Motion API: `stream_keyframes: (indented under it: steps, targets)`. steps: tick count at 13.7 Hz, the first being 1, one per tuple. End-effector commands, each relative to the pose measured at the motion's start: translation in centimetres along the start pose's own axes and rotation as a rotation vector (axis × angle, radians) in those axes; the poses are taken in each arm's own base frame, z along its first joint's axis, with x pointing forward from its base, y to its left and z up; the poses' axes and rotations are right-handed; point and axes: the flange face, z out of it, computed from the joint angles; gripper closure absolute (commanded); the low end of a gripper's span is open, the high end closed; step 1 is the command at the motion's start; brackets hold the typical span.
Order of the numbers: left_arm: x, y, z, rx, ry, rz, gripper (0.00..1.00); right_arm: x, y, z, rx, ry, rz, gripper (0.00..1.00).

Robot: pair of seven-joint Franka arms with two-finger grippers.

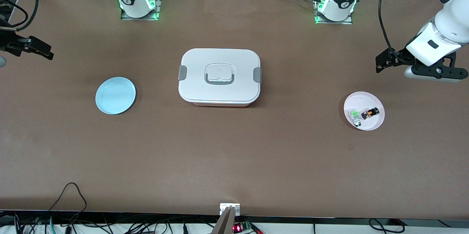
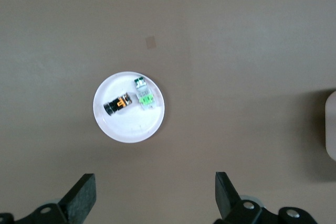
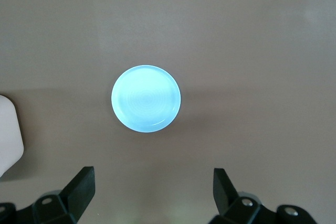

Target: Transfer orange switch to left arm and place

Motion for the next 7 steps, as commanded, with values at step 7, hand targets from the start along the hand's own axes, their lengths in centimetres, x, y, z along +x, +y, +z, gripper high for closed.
stream_keyframes:
  steps: [7]
  targets:
    - [-0.1, 1.6, -2.1, 0.092, 0.000, 0.095, 0.00, -0.2, -0.3, -2.1, 0.015, 0.044, -0.020, 0.00]
